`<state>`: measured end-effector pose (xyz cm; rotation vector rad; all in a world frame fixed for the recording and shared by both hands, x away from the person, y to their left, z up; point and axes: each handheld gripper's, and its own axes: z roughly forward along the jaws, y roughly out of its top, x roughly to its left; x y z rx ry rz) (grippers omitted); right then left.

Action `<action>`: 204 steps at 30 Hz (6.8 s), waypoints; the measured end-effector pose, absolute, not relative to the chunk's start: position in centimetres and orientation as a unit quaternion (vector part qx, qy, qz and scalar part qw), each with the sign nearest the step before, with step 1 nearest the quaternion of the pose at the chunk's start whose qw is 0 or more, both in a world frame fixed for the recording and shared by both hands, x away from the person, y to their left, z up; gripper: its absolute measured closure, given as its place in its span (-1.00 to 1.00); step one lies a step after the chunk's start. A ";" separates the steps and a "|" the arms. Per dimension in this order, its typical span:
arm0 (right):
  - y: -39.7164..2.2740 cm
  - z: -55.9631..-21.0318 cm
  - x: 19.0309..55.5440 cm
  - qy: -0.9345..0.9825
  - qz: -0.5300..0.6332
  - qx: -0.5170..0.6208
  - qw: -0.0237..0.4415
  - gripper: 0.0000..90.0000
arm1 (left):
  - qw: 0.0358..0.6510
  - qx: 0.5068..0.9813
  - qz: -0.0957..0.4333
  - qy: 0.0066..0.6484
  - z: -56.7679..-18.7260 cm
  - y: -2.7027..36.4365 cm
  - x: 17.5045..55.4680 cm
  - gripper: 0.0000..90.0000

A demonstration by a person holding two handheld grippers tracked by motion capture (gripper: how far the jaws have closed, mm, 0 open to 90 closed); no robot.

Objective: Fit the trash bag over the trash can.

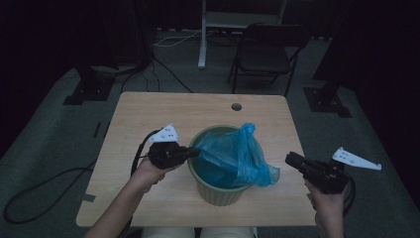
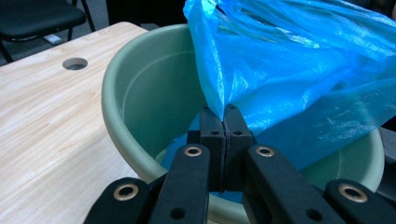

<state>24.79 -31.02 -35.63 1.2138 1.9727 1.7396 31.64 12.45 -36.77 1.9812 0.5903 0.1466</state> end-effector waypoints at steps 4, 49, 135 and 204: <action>-28.5 -34.8 27.3 0.702 0.588 0.392 0.094 0.30 | 0.512 0.821 0.055 0.246 -36.7 12.5 31.7 1.00; -24.3 -46.9 21.6 0.780 0.507 0.362 -0.063 1.00 | 0.505 0.813 0.080 0.277 -37.2 12.8 32.3 1.00; -25.4 -35.8 25.5 0.730 0.586 0.347 0.065 0.99 | 0.551 0.811 0.054 0.190 -33.5 7.0 27.3 0.95; -22.2 -34.3 27.5 0.800 0.513 0.305 0.064 0.99 | 0.544 0.794 0.106 0.248 -37.3 19.4 26.5 -0.16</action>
